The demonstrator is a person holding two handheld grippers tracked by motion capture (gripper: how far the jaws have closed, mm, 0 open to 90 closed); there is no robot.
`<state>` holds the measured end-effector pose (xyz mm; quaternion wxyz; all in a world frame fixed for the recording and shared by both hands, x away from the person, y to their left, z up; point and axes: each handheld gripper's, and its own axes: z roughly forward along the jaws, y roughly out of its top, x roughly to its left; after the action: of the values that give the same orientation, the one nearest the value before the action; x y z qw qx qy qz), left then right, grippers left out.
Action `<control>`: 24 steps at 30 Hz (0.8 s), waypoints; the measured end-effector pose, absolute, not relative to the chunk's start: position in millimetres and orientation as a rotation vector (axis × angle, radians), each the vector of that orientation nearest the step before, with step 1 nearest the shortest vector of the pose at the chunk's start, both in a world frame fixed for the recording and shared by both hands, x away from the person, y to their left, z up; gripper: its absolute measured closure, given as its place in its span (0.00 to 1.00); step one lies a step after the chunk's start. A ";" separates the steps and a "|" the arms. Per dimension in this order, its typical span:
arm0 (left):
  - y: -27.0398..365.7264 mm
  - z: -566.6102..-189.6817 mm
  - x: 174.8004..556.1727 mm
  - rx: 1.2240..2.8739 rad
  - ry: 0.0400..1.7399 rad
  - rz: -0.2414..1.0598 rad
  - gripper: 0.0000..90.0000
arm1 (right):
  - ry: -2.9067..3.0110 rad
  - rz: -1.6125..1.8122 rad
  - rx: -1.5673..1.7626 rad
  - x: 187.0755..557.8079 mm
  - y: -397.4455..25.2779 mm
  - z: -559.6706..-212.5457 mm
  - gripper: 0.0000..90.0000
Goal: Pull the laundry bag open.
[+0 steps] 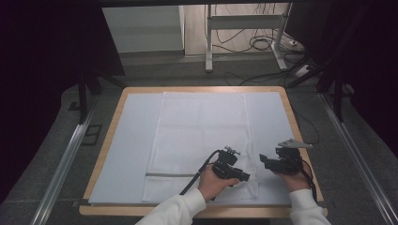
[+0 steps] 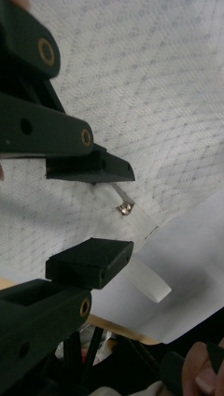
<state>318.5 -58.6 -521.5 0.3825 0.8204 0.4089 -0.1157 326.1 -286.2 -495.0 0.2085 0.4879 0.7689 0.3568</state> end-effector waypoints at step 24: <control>-65.9 -524.7 317.9 2.097 1.043 -0.272 0.83 | 2.114 0.977 1.401 327.3 -288.9 -494.4 0.29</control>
<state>317.9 -65.9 -524.7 0.3818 0.8220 0.4089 -0.1067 327.3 -288.9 -494.4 0.2104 0.5040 0.7604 0.3515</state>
